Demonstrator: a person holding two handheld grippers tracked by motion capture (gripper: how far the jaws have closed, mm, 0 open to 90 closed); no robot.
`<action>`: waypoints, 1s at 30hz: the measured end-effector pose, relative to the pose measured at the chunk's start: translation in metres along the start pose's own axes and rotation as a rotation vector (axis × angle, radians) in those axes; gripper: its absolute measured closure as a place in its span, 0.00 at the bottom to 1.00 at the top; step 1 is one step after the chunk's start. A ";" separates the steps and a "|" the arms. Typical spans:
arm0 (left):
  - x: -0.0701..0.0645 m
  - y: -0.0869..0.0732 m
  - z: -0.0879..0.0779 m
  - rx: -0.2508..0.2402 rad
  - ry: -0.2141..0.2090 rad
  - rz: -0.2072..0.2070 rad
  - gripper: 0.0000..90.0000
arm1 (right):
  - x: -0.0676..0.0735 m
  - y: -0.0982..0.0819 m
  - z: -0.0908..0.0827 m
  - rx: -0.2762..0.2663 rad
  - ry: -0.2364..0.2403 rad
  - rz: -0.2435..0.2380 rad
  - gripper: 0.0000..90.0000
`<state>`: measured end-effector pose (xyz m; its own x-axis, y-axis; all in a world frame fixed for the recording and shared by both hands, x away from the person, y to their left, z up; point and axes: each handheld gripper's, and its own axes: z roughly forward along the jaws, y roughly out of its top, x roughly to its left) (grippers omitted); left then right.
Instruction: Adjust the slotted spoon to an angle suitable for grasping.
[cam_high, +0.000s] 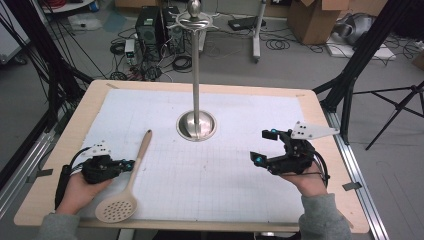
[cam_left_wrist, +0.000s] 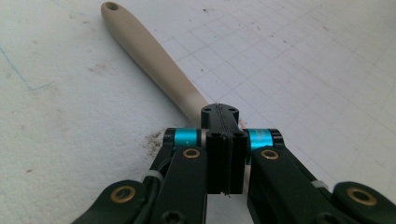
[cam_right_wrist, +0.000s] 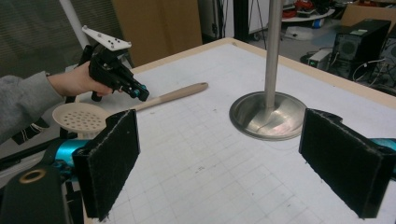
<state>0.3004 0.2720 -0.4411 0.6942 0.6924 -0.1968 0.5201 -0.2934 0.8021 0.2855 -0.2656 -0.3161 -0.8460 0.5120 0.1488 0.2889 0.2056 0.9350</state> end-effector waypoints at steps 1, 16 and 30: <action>0.001 0.000 0.001 -0.003 -0.008 -0.001 0.99 | 0.000 -0.001 -0.002 0.001 -0.004 0.001 0.12; -0.002 0.006 0.021 0.020 -0.053 0.045 0.99 | 0.002 -0.007 -0.012 0.010 -0.024 0.006 0.12; -0.011 0.015 0.035 0.069 -0.100 0.111 0.99 | 0.002 -0.010 -0.017 0.018 -0.033 0.015 0.12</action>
<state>0.3180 0.2366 -0.4466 0.7937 0.5850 -0.1667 0.4677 -0.4115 0.7823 0.2728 -0.2811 -0.3198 -0.8264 0.5421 0.1520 0.3096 0.2121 0.9269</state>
